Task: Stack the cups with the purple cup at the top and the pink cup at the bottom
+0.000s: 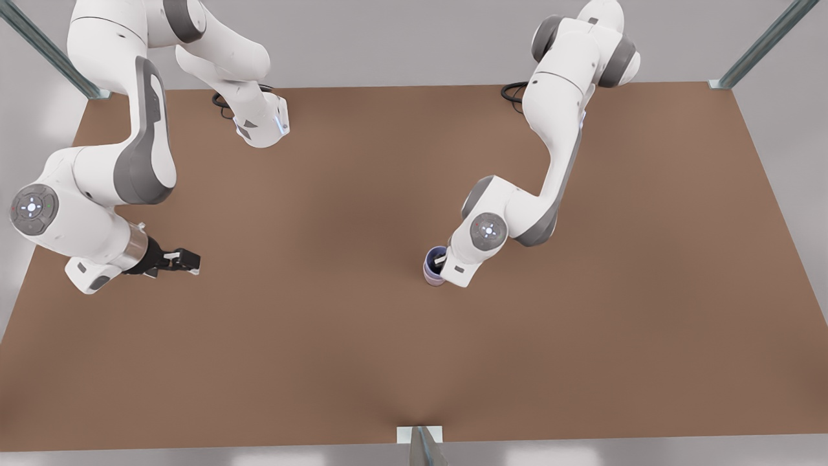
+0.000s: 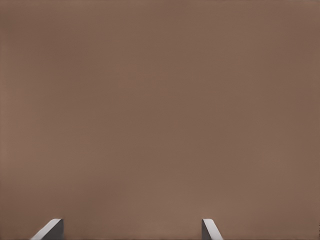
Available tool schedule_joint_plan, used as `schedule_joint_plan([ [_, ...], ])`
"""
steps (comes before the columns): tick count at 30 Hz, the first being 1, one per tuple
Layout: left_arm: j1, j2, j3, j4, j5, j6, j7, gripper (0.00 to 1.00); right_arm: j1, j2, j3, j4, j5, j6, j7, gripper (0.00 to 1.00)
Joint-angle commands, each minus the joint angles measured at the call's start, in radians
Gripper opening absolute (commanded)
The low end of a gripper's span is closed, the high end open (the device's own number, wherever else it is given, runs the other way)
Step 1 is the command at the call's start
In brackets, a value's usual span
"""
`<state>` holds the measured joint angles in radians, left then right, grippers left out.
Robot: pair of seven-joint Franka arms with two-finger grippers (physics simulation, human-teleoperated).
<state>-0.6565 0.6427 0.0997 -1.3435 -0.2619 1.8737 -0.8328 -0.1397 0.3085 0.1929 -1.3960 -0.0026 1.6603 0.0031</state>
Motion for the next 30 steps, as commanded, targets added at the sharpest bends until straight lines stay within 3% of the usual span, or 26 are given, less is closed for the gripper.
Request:
schedule_joint_plan([
  [1,0.000,0.002,0.000,0.000,-0.049,0.002,0.001,0.21,0.000,0.000,0.000,0.000,0.000,-0.002,0.000,1.00],
  [22,0.006,0.014,0.000,-0.005,-0.046,0.004,0.004,0.21,0.002,0.004,0.000,-0.003,-0.003,-0.004,0.003,1.00],
  [24,0.006,0.014,0.000,-0.005,-0.049,0.002,0.007,0.39,0.002,0.001,0.000,-0.001,-0.003,-0.004,0.003,1.00],
  [28,0.006,0.014,0.000,-0.005,-0.049,0.001,0.004,0.39,-0.003,-0.022,-0.001,-0.005,-0.003,0.010,0.012,1.00],
  [29,0.006,0.012,0.000,-0.005,-0.049,0.001,0.006,0.33,-0.020,-0.025,-0.001,-0.011,0.001,0.010,0.011,1.00],
  [30,0.006,0.014,0.000,-0.005,-0.048,-0.001,0.007,0.21,-0.018,-0.026,-0.001,-0.012,0.003,0.013,0.011,1.00],
])
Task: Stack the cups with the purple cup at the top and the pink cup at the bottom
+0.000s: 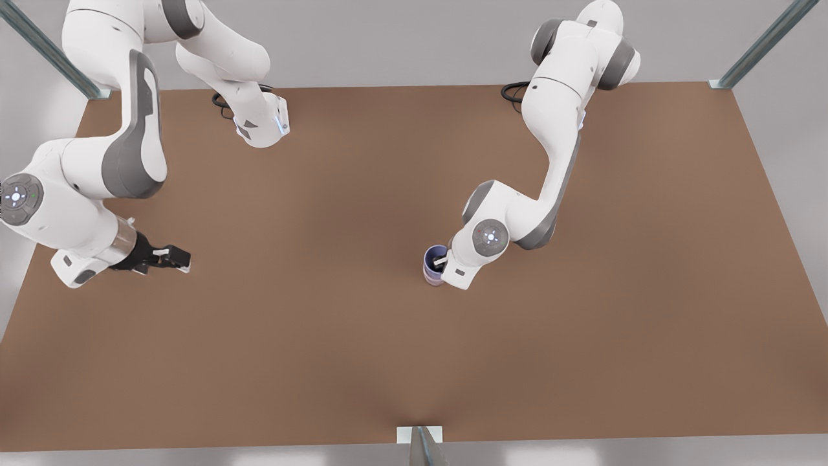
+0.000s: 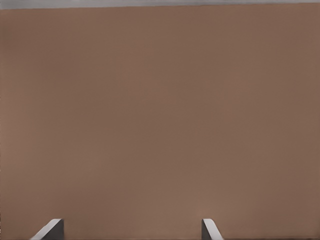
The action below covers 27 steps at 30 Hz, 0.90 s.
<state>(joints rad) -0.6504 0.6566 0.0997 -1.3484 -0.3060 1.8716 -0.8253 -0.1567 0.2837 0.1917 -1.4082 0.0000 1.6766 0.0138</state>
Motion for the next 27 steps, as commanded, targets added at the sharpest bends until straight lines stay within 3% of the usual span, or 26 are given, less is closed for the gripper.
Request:
schedule_joint_plan([
  [1,0.000,0.000,0.000,0.000,-0.004,-0.002,-0.001,0.21,-0.001,0.000,0.000,0.000,0.000,0.003,0.000,1.00],
  [19,0.000,0.008,-0.002,-0.002,-0.010,-0.008,-0.008,0.21,-0.004,0.003,0.000,-0.008,0.002,-0.003,-0.008,1.00],
  [20,0.000,0.008,-0.003,-0.006,-0.010,-0.003,-0.006,0.39,-0.004,0.002,0.000,-0.008,0.003,-0.005,-0.008,1.00],
  [22,0.000,0.008,-0.005,-0.006,-0.010,-0.002,-0.008,0.51,-0.004,0.002,0.000,-0.006,0.003,-0.002,-0.008,1.00],
  [25,0.000,0.012,-0.005,-0.008,-0.010,0.003,-0.009,0.60,-0.004,0.002,0.000,-0.003,0.003,-0.002,-0.009,1.00],
  [27,0.000,0.012,-0.003,-0.008,-0.011,0.003,-0.008,0.60,-0.011,0.003,0.000,-0.003,0.003,0.000,-0.011,1.00],
])
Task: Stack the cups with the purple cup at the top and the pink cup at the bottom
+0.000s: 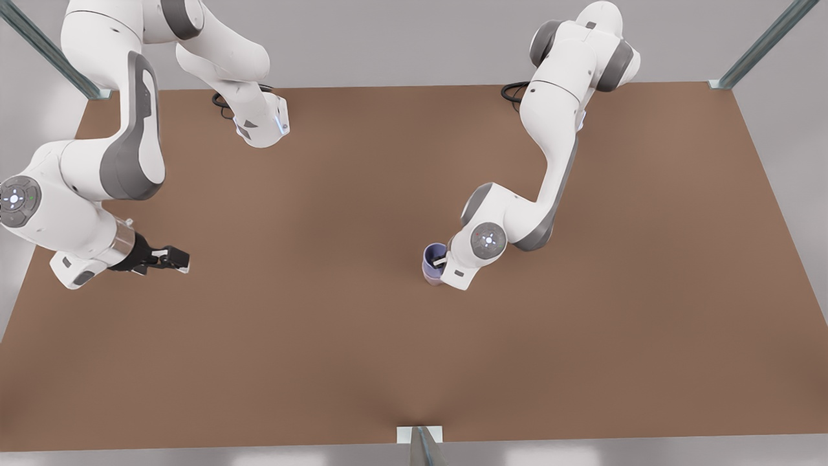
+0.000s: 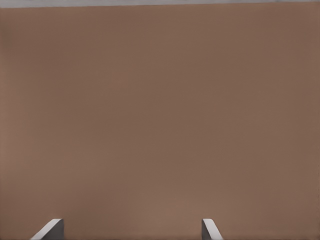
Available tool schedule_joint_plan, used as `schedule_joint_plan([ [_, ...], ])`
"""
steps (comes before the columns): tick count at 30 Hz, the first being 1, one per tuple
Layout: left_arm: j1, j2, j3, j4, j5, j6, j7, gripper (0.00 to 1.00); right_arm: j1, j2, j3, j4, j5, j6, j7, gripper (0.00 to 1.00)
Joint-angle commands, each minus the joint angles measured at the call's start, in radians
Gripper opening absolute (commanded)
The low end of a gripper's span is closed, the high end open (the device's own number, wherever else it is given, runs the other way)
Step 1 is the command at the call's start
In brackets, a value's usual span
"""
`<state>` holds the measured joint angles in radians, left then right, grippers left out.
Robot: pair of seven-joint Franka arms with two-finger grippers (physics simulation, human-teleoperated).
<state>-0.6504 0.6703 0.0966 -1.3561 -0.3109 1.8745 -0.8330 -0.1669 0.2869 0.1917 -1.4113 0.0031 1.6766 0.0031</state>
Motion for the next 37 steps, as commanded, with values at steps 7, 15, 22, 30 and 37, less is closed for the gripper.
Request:
schedule_joint_plan([
  [7,0.006,0.012,-0.002,0.000,-0.013,0.003,0.011,0.61,-0.016,0.006,0.000,0.000,0.002,0.002,-0.048,1.00],
  [15,0.005,0.009,0.000,0.000,-0.013,0.002,0.011,0.72,-0.013,0.006,0.000,-0.003,0.002,0.005,-0.046,1.00],
  [22,0.012,0.000,-0.002,0.002,-0.013,-0.009,0.008,0.72,-0.011,0.014,0.002,-0.006,0.002,0.017,-0.046,1.00],
  [30,0.310,-0.276,0.014,0.109,0.183,-0.500,0.452,1.00,-0.006,0.017,0.002,-0.006,0.002,0.018,-0.044,1.00],
  [37,0.397,-0.416,0.028,-0.069,0.320,-0.354,0.709,1.00,-0.005,0.018,0.003,-0.002,0.002,0.014,-0.040,1.00],
])
